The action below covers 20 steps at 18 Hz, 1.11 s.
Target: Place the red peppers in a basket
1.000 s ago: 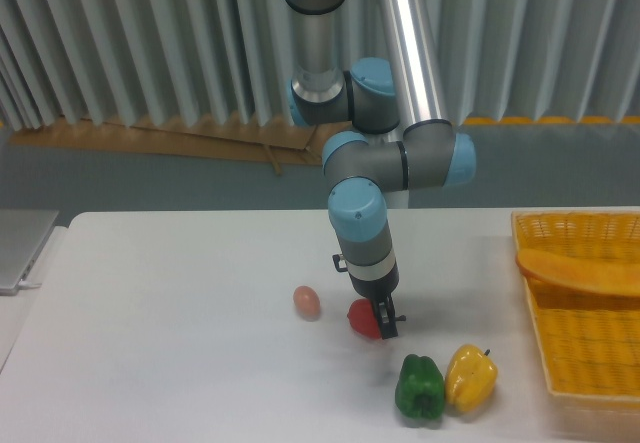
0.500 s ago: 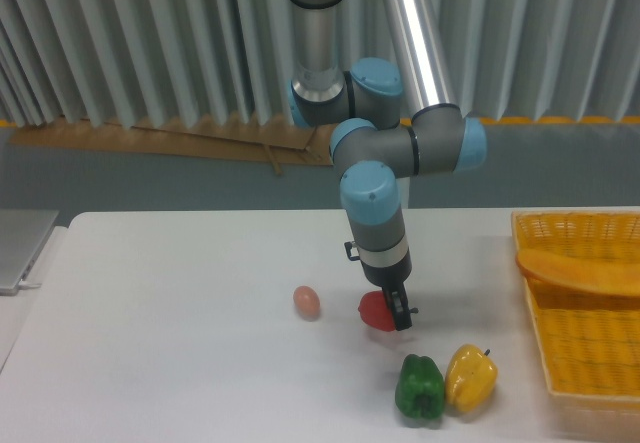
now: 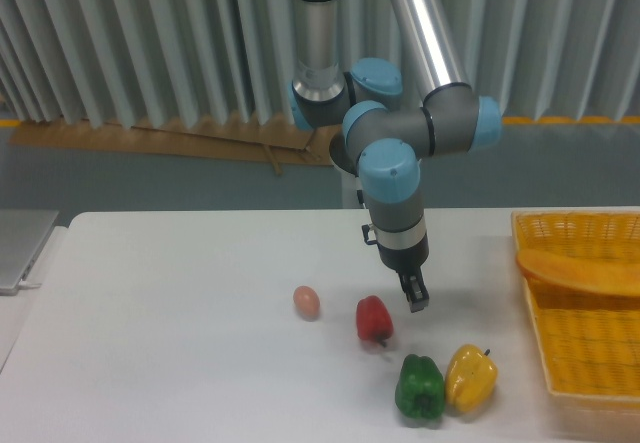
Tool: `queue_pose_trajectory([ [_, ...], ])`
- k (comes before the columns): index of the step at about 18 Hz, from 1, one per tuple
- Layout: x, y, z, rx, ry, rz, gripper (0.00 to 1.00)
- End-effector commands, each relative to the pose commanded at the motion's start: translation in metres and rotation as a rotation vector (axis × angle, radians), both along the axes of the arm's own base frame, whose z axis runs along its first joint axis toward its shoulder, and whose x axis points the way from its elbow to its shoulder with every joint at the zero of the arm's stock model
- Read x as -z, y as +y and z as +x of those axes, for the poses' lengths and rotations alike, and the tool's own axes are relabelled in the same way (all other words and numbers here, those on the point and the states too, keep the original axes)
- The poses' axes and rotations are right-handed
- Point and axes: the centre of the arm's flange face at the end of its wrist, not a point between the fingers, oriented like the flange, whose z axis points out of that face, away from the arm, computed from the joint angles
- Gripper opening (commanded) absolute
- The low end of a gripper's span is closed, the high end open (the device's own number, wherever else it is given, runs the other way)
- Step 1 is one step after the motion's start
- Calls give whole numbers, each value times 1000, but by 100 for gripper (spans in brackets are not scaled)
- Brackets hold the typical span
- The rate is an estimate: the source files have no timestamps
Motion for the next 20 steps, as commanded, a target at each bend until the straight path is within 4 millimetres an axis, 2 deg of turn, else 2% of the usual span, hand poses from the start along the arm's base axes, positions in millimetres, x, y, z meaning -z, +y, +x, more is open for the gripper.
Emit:
queue_pose_trajectory([
  [1, 2, -1, 1, 0, -3, -1, 100],
  [3, 6, 2, 8, -1, -11, 1, 100],
  [7, 16, 27, 41, -99, 7, 12, 100],
  [9, 17, 36, 46, -98, 11, 14, 100],
  [11, 24, 37, 50, -138, 10, 10, 100],
  [18, 41, 29, 40, -177, 6, -2, 100],
  [20, 43, 20, 28, -282, 12, 22, 100],
])
